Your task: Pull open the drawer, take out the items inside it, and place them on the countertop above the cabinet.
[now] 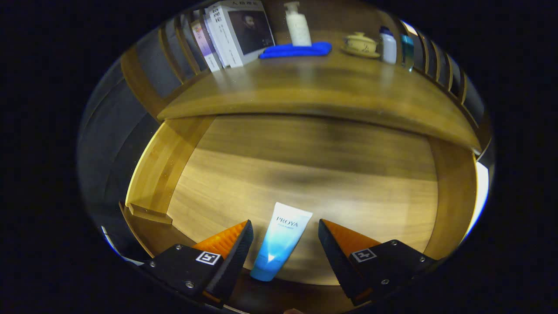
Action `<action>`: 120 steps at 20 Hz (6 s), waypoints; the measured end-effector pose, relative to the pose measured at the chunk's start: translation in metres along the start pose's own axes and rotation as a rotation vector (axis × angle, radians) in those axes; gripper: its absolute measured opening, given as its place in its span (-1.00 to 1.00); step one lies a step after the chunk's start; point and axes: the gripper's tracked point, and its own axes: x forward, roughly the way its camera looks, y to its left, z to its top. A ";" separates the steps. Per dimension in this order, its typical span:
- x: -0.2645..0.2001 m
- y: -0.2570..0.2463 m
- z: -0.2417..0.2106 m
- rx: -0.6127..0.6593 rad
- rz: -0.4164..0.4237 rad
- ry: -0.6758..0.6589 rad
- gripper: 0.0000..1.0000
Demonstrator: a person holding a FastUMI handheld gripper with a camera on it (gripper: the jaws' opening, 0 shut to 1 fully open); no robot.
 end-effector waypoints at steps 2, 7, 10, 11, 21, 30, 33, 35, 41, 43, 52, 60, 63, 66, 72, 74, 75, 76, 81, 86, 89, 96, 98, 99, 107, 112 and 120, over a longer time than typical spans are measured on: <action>0.007 0.002 -0.002 0.059 0.023 0.065 0.86; 0.014 -0.008 -0.006 0.067 -0.017 0.149 0.85; 0.014 -0.009 -0.010 0.003 -0.048 0.175 0.83; 0.016 -0.010 -0.013 -0.032 -0.071 0.179 0.82; 0.015 -0.012 -0.017 -0.269 -0.101 0.131 0.18; -0.008 0.006 0.014 -0.214 0.038 -0.085 0.02; -0.024 0.011 0.029 -0.230 0.063 -0.182 0.01; -0.039 0.013 0.036 -0.266 0.069 -0.240 0.01; -0.086 0.023 0.069 -0.305 0.082 -0.418 0.01; -0.096 0.022 0.089 -0.300 0.073 -0.478 0.01; -0.117 -0.009 0.174 -0.066 0.049 -0.597 0.00; -0.090 -0.051 0.232 -0.009 -0.112 -0.643 0.01; -0.076 -0.061 0.233 -0.002 -0.157 -0.634 0.07; -0.074 -0.066 0.236 0.022 -0.188 -0.648 0.15; -0.112 -0.050 0.216 -0.021 -0.202 -0.768 0.88; -0.126 -0.041 0.198 -0.007 -0.172 -0.805 0.88; -0.131 -0.039 0.188 -0.002 -0.162 -0.816 0.88; -0.135 -0.037 0.177 -0.001 -0.157 -0.824 0.88; -0.150 -0.026 0.129 -0.038 -0.163 -0.869 0.88; -0.166 -0.011 0.095 -0.057 -0.157 -0.944 0.88; -0.168 0.001 0.071 -0.063 -0.143 -0.963 0.88; -0.165 0.029 0.014 -0.140 -0.126 -0.997 0.88; -0.166 0.032 0.000 -0.163 -0.128 -1.002 0.88; -0.167 0.033 -0.007 -0.167 -0.130 -1.012 0.88; -0.160 0.034 -0.047 -0.185 -0.134 -1.037 0.88; -0.149 0.031 -0.063 -0.225 -0.166 -1.043 0.88; -0.132 0.031 -0.095 -0.234 -0.167 -0.999 0.88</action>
